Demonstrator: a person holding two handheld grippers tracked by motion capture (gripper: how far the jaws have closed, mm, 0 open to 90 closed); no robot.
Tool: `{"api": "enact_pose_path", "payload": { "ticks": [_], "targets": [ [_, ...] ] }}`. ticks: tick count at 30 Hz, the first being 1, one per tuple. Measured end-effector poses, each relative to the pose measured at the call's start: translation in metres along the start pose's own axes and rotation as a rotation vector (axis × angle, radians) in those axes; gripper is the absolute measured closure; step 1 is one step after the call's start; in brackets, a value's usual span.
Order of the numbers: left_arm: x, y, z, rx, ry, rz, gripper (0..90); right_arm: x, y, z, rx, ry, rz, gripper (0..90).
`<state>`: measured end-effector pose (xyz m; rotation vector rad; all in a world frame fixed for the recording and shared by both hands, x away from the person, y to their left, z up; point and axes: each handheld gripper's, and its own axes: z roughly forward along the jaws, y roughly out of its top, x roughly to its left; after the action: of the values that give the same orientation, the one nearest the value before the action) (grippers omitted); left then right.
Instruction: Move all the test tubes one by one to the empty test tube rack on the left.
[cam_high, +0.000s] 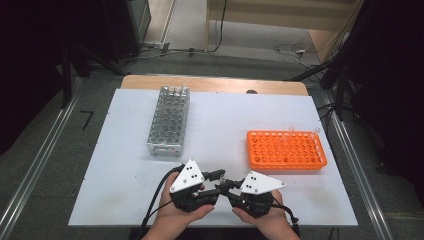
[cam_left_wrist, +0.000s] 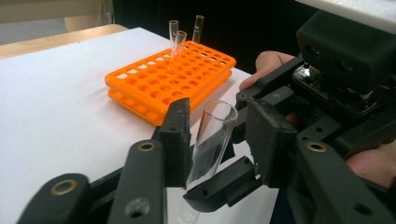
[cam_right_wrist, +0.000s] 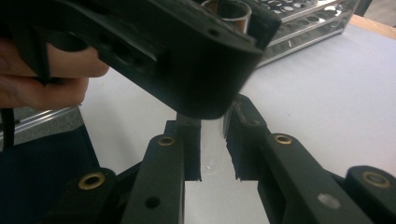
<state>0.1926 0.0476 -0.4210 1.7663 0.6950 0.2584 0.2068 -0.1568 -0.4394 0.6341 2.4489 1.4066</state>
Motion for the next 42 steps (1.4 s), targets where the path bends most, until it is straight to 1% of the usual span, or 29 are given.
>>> {"api": "enact_pose_path", "payload": {
  "ticks": [3,6,9,16,24,25,27,32,36,38,39,41,42],
  "targets": [
    [0.000,0.000,0.001,0.005,0.003,0.003,67.4,0.001,0.000,0.000,0.001,0.004,-0.005,74.0],
    [0.000,-0.001,0.000,0.005,0.007,0.009,70.3,0.001,0.000,0.000,-0.002,0.004,-0.006,74.0],
    [0.001,0.000,0.000,0.007,0.009,0.010,71.4,0.001,0.000,-0.001,-0.004,0.004,-0.003,74.0],
    [0.002,0.000,-0.001,0.009,0.030,0.012,74.9,-0.001,0.000,-0.001,-0.002,0.011,0.004,74.0],
    [0.005,0.001,-0.001,0.002,0.030,0.009,75.7,-0.003,0.000,-0.001,-0.005,0.022,0.022,72.8],
    [0.005,0.002,-0.001,0.000,0.031,0.009,75.7,-0.003,0.000,-0.001,-0.007,0.023,0.020,71.2],
    [0.006,0.003,-0.001,-0.003,0.031,0.008,75.7,-0.005,0.000,-0.002,-0.005,0.026,0.025,65.1],
    [0.012,0.007,-0.005,-0.013,0.042,0.004,75.6,-0.011,-0.001,-0.007,-0.001,0.046,0.041,44.4],
    [0.019,0.009,-0.008,-0.024,0.061,-0.006,75.6,-0.018,-0.002,-0.015,-0.005,0.024,0.065,27.4],
    [0.024,0.010,-0.011,-0.029,0.074,-0.010,75.7,-0.021,-0.003,-0.019,-0.005,0.016,0.065,20.5],
    [0.026,0.011,-0.012,-0.033,0.079,-0.014,75.7,-0.023,-0.004,-0.022,-0.006,0.008,0.068,15.6],
    [0.032,0.012,-0.015,-0.039,0.096,-0.018,75.6,-0.026,-0.006,-0.027,-0.007,-0.008,0.065,8.8],
    [0.035,0.014,-0.016,-0.043,0.102,-0.020,75.7,-0.027,-0.007,-0.029,-0.004,-0.014,0.067,6.9]
  ]
}}
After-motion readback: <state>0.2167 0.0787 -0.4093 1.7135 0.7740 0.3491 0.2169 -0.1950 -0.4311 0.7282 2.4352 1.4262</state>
